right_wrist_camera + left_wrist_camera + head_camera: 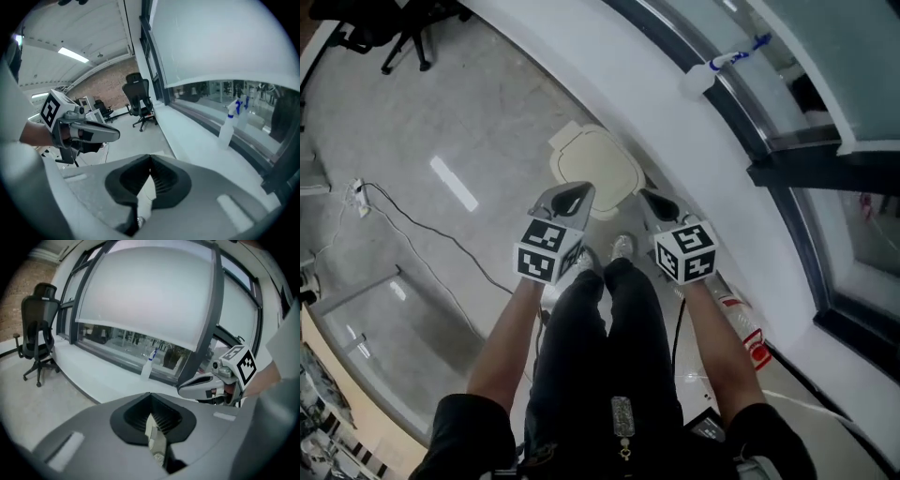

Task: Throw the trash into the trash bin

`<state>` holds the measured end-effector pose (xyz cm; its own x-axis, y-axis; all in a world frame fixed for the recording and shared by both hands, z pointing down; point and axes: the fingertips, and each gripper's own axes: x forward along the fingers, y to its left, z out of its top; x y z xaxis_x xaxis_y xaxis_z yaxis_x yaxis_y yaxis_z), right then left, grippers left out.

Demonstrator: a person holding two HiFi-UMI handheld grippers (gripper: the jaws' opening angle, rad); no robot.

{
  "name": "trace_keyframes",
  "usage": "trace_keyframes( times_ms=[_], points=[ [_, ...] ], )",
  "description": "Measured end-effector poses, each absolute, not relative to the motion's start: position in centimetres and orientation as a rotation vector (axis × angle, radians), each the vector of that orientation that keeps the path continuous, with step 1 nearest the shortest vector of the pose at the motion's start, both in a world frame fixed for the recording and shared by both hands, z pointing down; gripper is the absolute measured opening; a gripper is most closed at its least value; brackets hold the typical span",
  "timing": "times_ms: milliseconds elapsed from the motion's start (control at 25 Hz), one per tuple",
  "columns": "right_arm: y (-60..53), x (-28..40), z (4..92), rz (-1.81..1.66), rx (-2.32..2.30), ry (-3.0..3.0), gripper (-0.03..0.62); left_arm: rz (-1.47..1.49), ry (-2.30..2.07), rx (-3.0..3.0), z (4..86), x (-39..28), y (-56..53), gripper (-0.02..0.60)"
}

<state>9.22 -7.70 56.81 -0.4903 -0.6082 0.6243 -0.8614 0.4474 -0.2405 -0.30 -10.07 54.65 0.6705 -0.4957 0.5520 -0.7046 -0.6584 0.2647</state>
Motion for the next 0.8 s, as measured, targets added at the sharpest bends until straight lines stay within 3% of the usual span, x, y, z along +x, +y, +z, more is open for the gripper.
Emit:
trace_keyframes(
  times_ms=[400, 800],
  points=[
    [-4.4, 8.0, 35.9, 0.494, 1.348, -2.491, 0.002, 0.282, -1.008, 2.612, 33.7, -0.2, -5.4, 0.005],
    [2.9, 6.5, 25.1, 0.348, 1.306, -2.709, 0.003, 0.246, -1.070, 2.772, 22.8, 1.2, 2.1, 0.005]
  ],
)
